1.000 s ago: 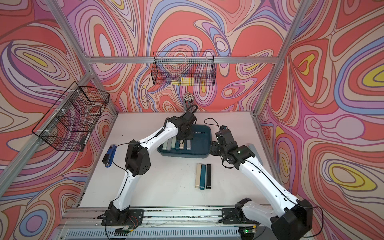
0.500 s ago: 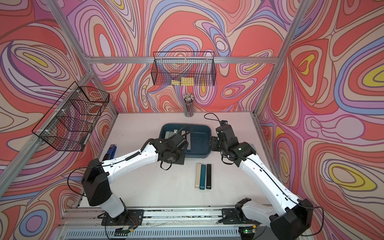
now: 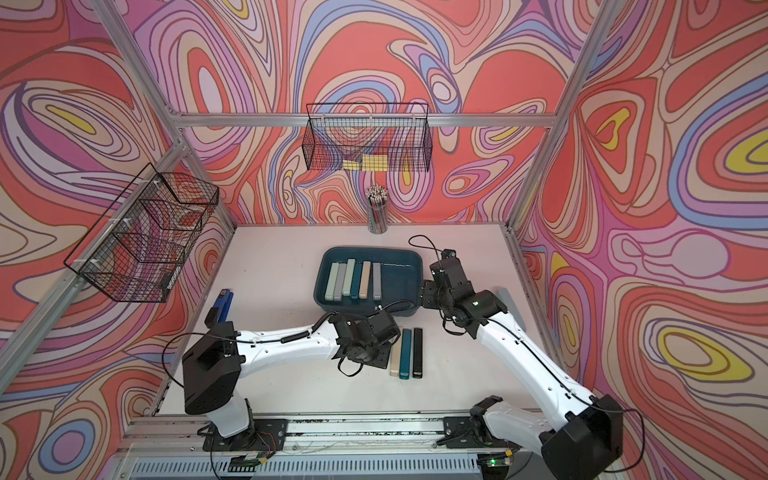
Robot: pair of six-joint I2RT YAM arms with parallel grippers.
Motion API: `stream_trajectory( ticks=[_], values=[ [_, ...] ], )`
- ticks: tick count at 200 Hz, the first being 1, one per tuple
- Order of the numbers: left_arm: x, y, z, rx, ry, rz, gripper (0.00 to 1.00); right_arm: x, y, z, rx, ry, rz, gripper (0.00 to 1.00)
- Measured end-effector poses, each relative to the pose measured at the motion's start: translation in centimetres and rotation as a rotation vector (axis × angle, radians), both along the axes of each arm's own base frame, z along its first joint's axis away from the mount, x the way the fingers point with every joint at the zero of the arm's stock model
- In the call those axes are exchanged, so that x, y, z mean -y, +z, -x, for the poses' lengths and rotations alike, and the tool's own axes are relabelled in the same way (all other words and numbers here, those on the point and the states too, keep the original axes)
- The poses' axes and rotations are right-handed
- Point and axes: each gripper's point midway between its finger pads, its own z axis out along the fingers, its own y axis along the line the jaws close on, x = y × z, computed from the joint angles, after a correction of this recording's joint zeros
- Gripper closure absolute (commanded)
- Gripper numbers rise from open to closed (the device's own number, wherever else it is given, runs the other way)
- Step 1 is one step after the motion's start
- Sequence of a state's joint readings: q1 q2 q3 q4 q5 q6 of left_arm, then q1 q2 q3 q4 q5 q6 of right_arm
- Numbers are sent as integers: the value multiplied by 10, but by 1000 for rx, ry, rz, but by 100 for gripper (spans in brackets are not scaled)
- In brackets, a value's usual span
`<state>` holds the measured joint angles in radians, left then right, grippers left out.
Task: Put the pruning pliers into the storage box
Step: Pick up the pruning pliers from the center of the board.
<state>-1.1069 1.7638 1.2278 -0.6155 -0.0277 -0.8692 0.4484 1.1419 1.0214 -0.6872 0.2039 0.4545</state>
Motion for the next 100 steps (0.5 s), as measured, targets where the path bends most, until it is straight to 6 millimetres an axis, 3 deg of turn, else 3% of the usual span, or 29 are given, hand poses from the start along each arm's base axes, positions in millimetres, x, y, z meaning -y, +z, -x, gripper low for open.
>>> stream_trajectory(
  ticks=[100],
  values=[
    [31,-9,-11,-6,-4,33,44,6,-8,7,-10,-16,10,24]
  ],
)
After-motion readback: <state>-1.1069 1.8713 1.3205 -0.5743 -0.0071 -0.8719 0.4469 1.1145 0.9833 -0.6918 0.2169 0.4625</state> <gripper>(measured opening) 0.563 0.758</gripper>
